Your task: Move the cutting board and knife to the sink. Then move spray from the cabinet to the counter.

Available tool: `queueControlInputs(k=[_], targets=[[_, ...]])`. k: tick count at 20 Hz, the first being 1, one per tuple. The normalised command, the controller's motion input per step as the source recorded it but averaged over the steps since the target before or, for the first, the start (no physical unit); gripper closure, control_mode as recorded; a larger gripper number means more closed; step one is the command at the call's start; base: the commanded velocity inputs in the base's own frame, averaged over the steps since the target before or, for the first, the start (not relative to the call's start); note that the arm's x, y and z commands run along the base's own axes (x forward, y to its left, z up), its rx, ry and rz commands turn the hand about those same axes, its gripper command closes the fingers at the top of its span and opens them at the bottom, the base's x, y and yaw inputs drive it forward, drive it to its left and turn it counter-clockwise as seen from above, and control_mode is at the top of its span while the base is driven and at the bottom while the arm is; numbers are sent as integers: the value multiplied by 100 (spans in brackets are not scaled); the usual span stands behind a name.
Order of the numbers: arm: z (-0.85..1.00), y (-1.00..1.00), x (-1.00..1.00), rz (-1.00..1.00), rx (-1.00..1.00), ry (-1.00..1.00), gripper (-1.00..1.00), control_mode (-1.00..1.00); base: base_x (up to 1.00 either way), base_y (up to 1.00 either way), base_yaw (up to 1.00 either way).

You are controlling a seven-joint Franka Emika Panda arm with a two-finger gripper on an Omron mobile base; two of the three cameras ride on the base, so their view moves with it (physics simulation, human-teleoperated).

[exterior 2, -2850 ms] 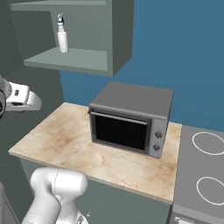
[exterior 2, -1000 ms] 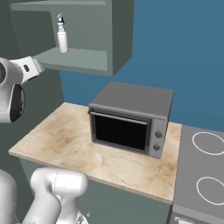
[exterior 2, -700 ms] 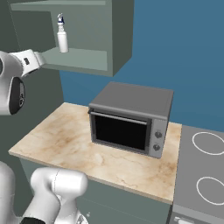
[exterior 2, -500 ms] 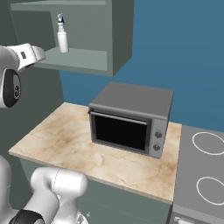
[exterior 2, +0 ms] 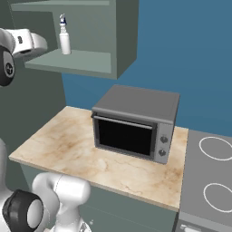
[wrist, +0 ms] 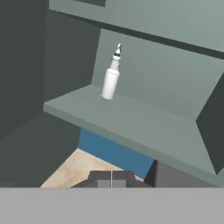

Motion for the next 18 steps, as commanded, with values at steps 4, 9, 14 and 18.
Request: queueControlInputs(k=[4, 9, 14, 18], targets=[[14, -12, 24, 0, 9, 12, 100, -100, 0, 0, 0], [-8, 1, 19, 0, 11, 3, 100, -100, 0, 0, 0], [-26, 2, 24, 0, 1, -11, 100, -100, 0, 0, 0], [-17, 1, 39, -1, 0, -11, 100, -100, 0, 0, 0]])
